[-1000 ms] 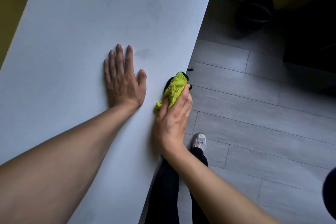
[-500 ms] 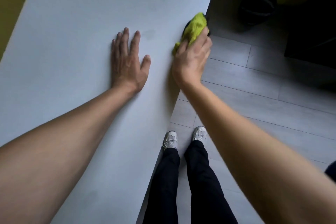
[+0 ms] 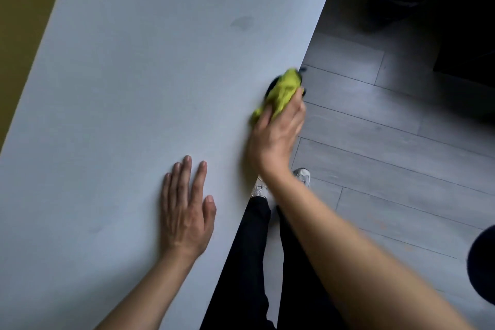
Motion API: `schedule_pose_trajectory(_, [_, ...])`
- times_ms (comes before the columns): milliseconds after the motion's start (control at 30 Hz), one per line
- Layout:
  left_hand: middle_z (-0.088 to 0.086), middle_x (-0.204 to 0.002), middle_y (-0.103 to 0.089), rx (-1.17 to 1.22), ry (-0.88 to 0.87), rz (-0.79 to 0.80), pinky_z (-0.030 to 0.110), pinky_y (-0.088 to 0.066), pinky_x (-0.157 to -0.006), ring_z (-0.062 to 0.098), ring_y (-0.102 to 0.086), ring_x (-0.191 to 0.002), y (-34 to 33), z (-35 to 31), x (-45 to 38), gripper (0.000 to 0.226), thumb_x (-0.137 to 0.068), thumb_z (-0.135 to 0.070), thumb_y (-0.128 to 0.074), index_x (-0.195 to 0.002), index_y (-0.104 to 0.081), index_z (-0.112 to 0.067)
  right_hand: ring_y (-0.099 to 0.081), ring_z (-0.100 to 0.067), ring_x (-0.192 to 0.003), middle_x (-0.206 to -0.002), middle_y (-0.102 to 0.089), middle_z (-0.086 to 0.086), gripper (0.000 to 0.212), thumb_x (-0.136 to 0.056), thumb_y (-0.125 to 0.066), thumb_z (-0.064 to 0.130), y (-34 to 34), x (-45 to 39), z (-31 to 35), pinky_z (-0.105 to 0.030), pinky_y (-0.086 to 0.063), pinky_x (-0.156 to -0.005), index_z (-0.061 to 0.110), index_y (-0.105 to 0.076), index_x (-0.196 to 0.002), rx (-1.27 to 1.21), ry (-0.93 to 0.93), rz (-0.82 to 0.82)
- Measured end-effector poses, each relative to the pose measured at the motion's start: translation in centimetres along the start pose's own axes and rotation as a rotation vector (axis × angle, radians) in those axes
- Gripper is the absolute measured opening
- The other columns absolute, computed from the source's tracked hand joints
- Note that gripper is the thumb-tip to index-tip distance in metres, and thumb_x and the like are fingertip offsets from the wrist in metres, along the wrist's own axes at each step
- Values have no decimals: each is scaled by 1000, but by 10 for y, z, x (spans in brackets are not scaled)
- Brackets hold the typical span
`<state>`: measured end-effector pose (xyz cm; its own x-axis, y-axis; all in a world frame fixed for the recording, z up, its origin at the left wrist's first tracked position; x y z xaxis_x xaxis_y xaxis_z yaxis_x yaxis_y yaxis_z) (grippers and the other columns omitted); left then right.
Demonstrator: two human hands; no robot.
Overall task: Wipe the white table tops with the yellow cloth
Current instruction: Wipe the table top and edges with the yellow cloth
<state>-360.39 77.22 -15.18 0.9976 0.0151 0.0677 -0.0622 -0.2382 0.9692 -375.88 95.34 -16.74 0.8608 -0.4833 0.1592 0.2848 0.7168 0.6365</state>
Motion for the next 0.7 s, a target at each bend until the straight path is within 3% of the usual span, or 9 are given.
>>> schedule_pose_trajectory(100, [16, -171, -26, 3, -24, 4, 56, -21, -128, 36, -26, -158, -2, 4, 1, 63, -101, -29, -40, -161, -38, -9, -36, -40, -135, -148, -37, -22, 63, -100, -48, 20, -3, -72, 17, -41, -23, -115, 0, -23, -155, 30, 0, -26])
schedule_pose_trajectory(300, [13, -171, -26, 16, -37, -29, 53, -19, -129, 33, -25, -159, -2, 4, 0, 62, -102, -30, -40, -161, -38, -11, -41, -36, -129, -149, -35, -16, 63, -102, -44, 25, -7, -123, 28, -42, -35, -108, 4, -21, -156, 102, -23, -36])
schedule_pose_trajectory(433, [13, -171, -28, 24, -39, -56, 53, -19, -129, 33, -25, -159, -2, 6, 0, 62, -101, -30, -41, -161, -39, -12, -38, -42, -133, -148, -37, -21, 64, -101, -46, 23, -5, -46, 6, -47, -31, -113, 3, -23, -156, 23, -16, -39])
schedule_pose_trajectory(600, [14, -171, -28, 17, -53, -82, 54, -20, -129, 33, -26, -158, -3, 6, 1, 63, -102, -32, -41, -161, -39, -12, -35, -35, -134, -145, -37, -17, 67, -101, -37, 34, 10, 124, -29, -45, -32, -113, 8, -14, -159, -35, -12, 93])
schedule_pose_trajectory(700, [14, -171, -27, 8, -69, -97, 53, -20, -129, 32, -26, -158, -4, 6, 1, 62, -103, -32, -38, -162, -37, -12, -33, -31, -134, -145, -37, -17, 68, -101, -36, 36, 14, 173, -38, -48, -35, -113, 9, -12, -159, -29, -41, 131])
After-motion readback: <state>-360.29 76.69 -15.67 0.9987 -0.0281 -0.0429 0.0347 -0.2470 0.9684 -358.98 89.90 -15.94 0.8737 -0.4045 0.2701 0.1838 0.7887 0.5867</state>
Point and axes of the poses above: each hand's wrist, its own x-axis away from the middle knuckle, its own y-axis out of the back of the hand, z = x × y, the point moved 6 cm from there along -x, towards the middle knuckle
